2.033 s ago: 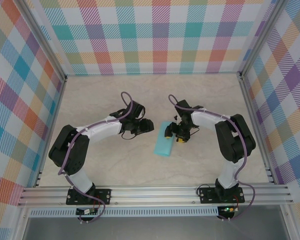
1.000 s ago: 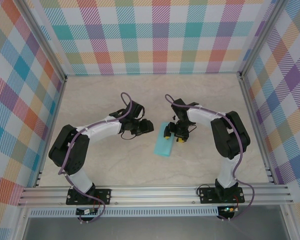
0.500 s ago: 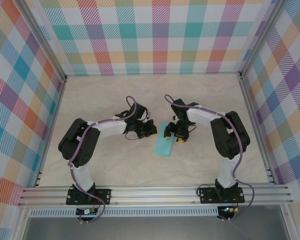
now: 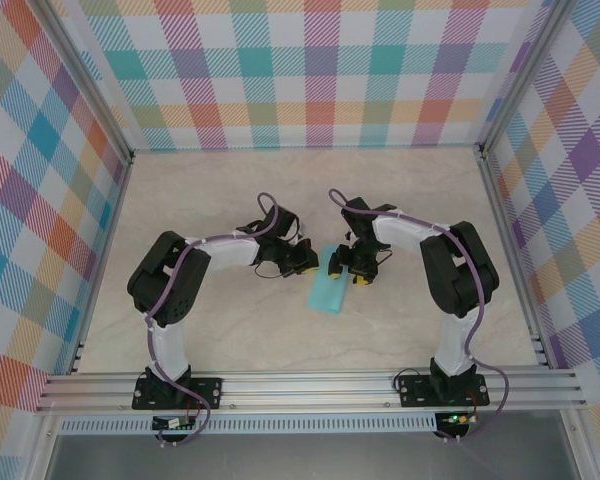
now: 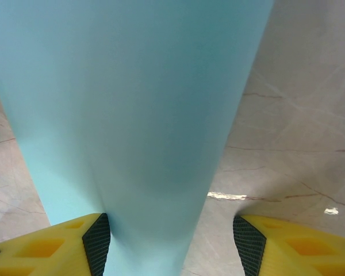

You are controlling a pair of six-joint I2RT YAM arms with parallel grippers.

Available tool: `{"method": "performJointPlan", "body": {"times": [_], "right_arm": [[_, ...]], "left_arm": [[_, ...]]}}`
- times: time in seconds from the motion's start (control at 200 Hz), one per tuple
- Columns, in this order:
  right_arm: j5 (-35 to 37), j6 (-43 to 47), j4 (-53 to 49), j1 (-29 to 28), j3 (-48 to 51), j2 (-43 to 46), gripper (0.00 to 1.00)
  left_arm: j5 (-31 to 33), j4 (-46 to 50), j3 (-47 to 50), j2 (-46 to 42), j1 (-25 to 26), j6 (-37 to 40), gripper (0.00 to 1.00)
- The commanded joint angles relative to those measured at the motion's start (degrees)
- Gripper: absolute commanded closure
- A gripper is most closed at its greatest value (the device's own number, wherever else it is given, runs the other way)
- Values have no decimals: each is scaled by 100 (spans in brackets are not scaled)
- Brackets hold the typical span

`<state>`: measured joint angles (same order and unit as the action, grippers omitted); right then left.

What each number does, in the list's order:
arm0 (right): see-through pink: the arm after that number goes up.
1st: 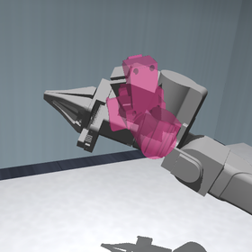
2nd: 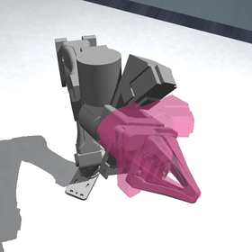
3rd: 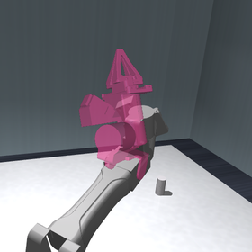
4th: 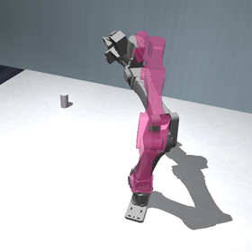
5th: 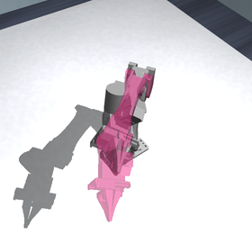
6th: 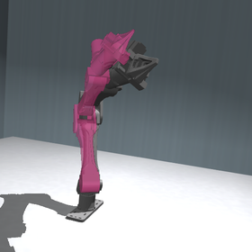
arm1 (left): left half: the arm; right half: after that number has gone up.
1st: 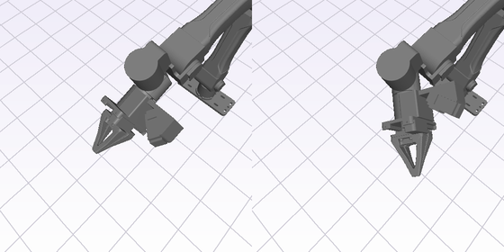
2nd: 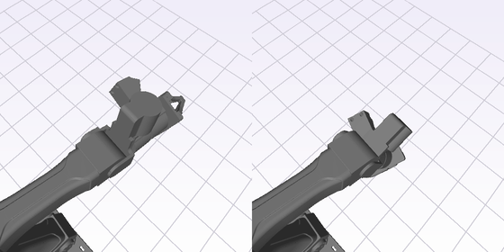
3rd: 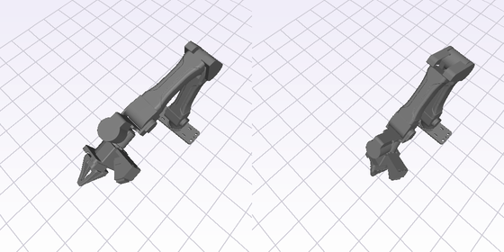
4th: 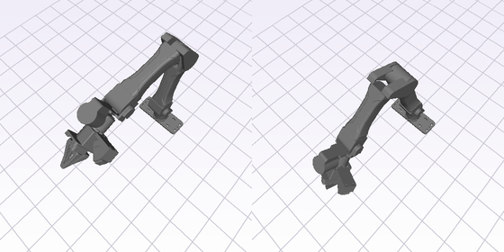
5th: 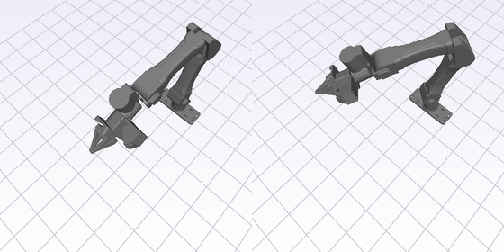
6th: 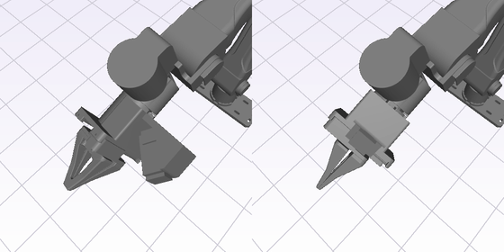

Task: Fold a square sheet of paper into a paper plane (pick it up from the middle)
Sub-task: Hold the square sheet of paper at the center of the table.

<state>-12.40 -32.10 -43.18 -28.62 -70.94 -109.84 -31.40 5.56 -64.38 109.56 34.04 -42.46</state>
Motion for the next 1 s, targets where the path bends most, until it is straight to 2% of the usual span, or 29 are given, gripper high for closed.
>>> {"method": "performJointPlan", "body": {"times": [0.0, 0.405, 0.715, 0.825, 0.995], "right_arm": [[318, 55, -169, -64, 210, -435, 37], [291, 10, -89, -67, 290, -494, 37], [241, -25, -28, -65, 300, -335, 35], [173, -79, 131, -65, 315, -27, 34], [231, -260, 691, -26, 657, 1231, 26]], "left_arm": [[-176, -67, -160, 177, 32, -23, 100], [-219, 31, -364, 571, 131, 16, 100], [286, 647, -322, 802, 159, 349, 100], [432, 672, -197, 812, 166, 403, 100], [407, 595, -42, 852, 173, 414, 100]]}}
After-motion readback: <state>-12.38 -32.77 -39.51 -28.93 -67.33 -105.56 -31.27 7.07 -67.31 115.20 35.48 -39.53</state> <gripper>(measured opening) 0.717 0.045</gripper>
